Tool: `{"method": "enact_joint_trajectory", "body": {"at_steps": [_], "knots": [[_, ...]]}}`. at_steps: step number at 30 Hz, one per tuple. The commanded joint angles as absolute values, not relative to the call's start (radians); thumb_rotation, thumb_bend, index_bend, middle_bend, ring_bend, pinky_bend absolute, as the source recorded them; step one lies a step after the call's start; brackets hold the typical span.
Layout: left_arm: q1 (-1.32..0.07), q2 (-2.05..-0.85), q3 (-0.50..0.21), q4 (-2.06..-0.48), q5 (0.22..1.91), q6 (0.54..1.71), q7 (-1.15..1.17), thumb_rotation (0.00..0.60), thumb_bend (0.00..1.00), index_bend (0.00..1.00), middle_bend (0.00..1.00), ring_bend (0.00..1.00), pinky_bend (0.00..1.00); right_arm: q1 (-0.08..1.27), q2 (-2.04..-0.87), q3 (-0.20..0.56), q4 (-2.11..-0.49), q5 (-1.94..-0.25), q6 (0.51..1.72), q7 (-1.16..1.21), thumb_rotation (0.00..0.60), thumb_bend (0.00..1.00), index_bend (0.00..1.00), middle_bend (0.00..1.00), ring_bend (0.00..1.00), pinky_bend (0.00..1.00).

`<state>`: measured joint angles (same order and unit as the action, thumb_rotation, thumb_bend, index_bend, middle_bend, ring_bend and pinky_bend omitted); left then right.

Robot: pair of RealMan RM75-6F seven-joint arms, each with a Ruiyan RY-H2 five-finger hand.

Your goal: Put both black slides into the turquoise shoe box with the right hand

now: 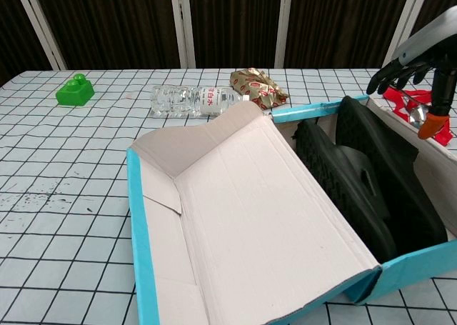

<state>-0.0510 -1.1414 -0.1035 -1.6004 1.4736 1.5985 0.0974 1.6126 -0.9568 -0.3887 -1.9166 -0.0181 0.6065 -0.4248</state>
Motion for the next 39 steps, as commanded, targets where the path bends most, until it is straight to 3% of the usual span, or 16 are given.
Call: {"method": "enact_joint_trajectory", "body": {"at_steps": [1, 3, 7, 15, 18, 23, 39], "knots": [[-0.052, -1.142, -0.102, -1.601, 1.475, 1.597, 0.1, 0.6, 0.24, 0.19, 0.06, 0.0, 0.09, 1.568, -0.944, -0.343, -1.936, -0.099, 0.68, -0.392, 0.6, 0.18, 0.14, 0.12, 0.19, 0.28], [-0.052, -1.142, -0.101, -1.602, 1.477, 1.597, 0.101, 0.6, 0.24, 0.19, 0.06, 0.0, 0.09, 1.527, -0.951, -0.317, -1.952, -0.163, 0.744, -0.377, 0.6, 0.18, 0.16, 0.15, 0.25, 0.42], [-0.051, -1.142, -0.103, -1.602, 1.474, 1.598, 0.101, 0.6, 0.24, 0.19, 0.06, 0.0, 0.09, 1.464, -0.961, -0.273, -1.974, -0.249, 0.799, -0.344, 0.6, 0.21, 0.26, 0.24, 0.39, 0.6], [-0.052, -1.141, -0.102, -1.603, 1.473, 1.596, 0.1, 0.6, 0.24, 0.19, 0.06, 0.0, 0.09, 1.354, -1.021, -0.201, -1.966, -0.399, 0.888, -0.324, 0.6, 0.44, 0.6, 0.54, 0.69, 0.84], [-0.051, -1.14, -0.103, -1.603, 1.473, 1.596, 0.098, 0.6, 0.24, 0.19, 0.06, 0.0, 0.09, 1.32, -1.055, -0.177, -1.951, -0.437, 0.915, -0.322, 0.6, 0.49, 0.66, 0.59, 0.73, 0.87], [-0.052, -1.138, -0.102, -1.603, 1.473, 1.594, 0.092, 0.6, 0.24, 0.19, 0.06, 0.0, 0.09, 1.285, -1.102, -0.146, -1.922, -0.458, 0.91, -0.324, 0.6, 0.5, 0.67, 0.61, 0.75, 0.88], [-0.052, -1.134, -0.102, -1.6, 1.475, 1.595, 0.081, 0.6, 0.24, 0.19, 0.06, 0.0, 0.09, 1.215, -1.215, -0.096, -1.737, -0.416, 0.75, -0.293, 0.6, 0.5, 0.67, 0.61, 0.75, 0.88]]}}
